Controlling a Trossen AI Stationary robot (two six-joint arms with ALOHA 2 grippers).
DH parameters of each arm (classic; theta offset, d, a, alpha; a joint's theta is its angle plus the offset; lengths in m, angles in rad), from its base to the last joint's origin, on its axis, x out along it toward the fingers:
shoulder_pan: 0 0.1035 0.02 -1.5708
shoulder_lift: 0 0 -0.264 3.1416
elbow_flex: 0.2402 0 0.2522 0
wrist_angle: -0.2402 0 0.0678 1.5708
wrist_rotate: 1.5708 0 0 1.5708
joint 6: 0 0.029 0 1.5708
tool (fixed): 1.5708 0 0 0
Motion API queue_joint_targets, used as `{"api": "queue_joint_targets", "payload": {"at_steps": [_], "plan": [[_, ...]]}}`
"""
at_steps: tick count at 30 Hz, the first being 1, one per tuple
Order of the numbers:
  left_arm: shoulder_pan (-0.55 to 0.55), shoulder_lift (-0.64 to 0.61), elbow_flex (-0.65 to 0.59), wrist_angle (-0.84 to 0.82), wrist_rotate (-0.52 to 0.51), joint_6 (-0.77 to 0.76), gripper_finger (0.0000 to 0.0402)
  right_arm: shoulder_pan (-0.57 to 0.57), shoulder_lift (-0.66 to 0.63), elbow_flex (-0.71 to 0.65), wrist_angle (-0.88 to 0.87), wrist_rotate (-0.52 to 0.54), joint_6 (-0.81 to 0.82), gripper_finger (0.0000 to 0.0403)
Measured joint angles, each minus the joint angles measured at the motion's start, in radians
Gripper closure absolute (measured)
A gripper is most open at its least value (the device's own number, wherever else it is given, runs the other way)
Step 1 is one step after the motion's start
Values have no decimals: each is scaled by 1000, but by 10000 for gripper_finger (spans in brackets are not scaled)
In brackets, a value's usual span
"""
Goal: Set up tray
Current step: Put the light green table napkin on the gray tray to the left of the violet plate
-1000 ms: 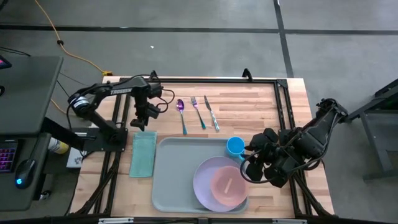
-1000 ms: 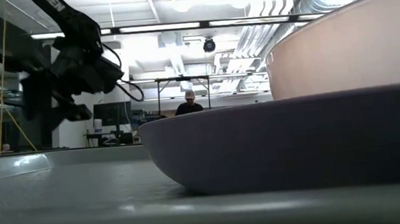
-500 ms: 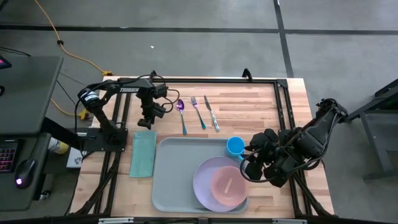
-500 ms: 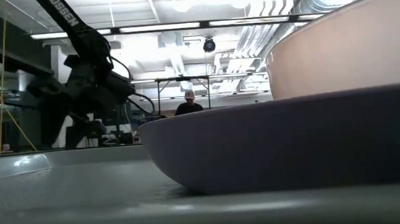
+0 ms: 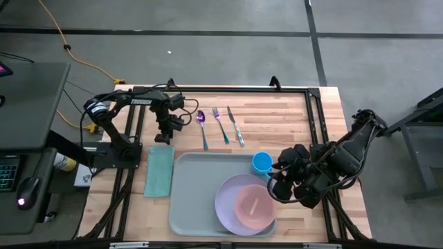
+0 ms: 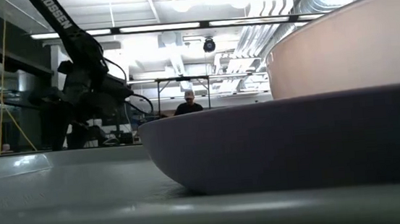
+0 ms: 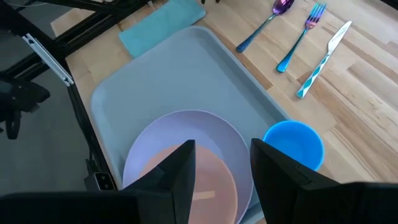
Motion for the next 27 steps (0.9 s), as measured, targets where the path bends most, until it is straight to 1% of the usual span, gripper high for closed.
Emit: {"api": "queue_joint_targets", "payload": {"at_steps": [5,7,9,13,21,27], "plan": [[1,4,16,-28,49,9,153,0,0,0,0,3,-1,272],[-1,11,21,-71,89,32,153,0,0,0,0,3,-1,272],[-5,11,22,-108,97,45,153,0,0,0,0,3,0,272],[-2,9,10,-113,81,36,153,0,0,0,0,3,0,272],[-3,4,-13,-68,47,-9,153,0,0,0,1,3,-3,272],[-3,5,-13,-64,50,-21,153,0,0,0,3,3,-3,272]]}}
